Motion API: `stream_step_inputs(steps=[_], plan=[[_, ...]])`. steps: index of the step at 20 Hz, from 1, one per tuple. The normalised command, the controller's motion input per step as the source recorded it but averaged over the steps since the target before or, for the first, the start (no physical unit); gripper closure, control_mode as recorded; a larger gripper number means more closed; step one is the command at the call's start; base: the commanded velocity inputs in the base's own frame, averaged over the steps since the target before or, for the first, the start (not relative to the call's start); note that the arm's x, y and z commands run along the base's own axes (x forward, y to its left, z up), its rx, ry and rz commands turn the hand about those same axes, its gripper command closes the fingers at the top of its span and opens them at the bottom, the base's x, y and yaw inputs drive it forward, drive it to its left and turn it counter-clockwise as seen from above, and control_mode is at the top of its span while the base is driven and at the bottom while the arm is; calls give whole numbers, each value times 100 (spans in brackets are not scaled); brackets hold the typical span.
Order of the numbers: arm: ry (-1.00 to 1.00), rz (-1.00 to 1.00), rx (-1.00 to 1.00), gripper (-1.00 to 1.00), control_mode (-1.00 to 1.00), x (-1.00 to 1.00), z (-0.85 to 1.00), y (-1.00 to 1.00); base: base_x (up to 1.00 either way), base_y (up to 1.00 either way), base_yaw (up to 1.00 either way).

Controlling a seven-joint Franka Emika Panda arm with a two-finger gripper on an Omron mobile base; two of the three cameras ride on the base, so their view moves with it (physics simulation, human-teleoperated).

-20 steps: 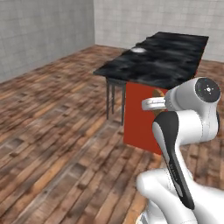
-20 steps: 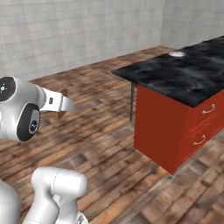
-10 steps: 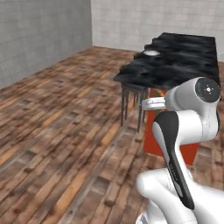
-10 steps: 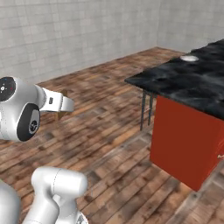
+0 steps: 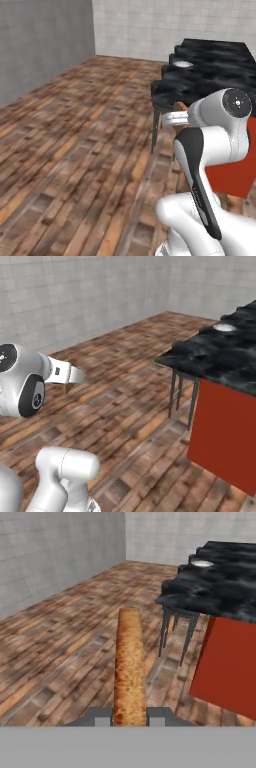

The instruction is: Start the toaster. Once the lever pops up, take the bread to the plate on the dining counter.

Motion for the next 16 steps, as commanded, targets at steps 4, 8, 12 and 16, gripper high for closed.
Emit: stream_step_inputs(steps=[4,8,12,16], plan=[[0,0,0,100,100,0,0,0,94,87,-26],[0,0,0,100,100,0,0,0,63,100,-34],[0,0,0,100,100,0,0,0,38,81,-46],[0,0,0,100,100,0,0,0,39,72,-54]])
